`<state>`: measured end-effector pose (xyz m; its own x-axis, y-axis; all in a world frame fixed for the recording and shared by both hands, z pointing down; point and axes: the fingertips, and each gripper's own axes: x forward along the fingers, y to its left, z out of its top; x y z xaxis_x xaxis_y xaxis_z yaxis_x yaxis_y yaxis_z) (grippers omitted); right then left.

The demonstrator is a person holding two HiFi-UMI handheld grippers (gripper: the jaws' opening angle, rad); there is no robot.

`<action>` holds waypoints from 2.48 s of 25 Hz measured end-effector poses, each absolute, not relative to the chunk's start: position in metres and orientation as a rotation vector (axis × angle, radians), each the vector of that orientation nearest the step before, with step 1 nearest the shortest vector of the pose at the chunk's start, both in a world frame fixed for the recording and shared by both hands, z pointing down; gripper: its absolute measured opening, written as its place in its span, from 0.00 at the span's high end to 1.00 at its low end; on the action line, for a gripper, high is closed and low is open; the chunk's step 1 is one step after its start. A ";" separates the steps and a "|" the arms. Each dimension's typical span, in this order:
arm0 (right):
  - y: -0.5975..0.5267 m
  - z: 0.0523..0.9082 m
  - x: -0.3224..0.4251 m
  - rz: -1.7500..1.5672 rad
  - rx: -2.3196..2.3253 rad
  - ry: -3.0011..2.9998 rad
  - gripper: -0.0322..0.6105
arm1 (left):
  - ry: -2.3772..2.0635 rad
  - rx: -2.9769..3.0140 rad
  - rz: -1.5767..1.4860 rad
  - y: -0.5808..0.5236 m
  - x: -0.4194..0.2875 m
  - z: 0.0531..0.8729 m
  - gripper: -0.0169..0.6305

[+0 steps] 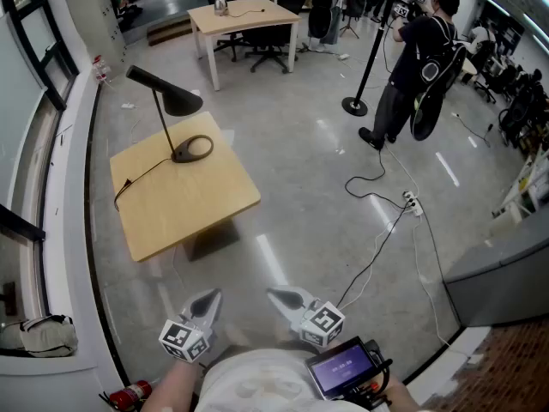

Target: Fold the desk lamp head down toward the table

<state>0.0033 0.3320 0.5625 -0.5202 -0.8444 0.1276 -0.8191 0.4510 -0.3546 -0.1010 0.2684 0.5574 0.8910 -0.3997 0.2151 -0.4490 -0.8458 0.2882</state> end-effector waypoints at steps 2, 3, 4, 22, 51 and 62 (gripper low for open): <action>0.334 0.562 0.004 -0.567 -1.507 2.624 0.91 | -0.644 2.722 0.212 0.275 -0.102 0.558 0.97; 0.334 0.561 0.004 -0.559 -1.504 2.629 0.89 | -0.650 2.720 0.213 0.277 -0.102 0.558 0.97; 0.333 0.561 0.005 -0.551 -1.496 2.636 0.89 | -0.658 2.718 0.213 0.279 -0.102 0.558 0.97; 0.309 0.557 0.023 -0.526 -1.279 2.743 0.89 | -0.906 2.681 0.196 0.284 -0.091 0.550 0.97; 0.271 0.568 0.038 -0.600 -1.178 2.708 0.93 | -1.112 2.601 0.231 0.272 -0.102 0.551 0.97; 0.218 0.570 0.032 -0.579 -1.238 2.735 0.93 | -1.089 2.540 -0.059 0.203 -0.120 0.549 0.97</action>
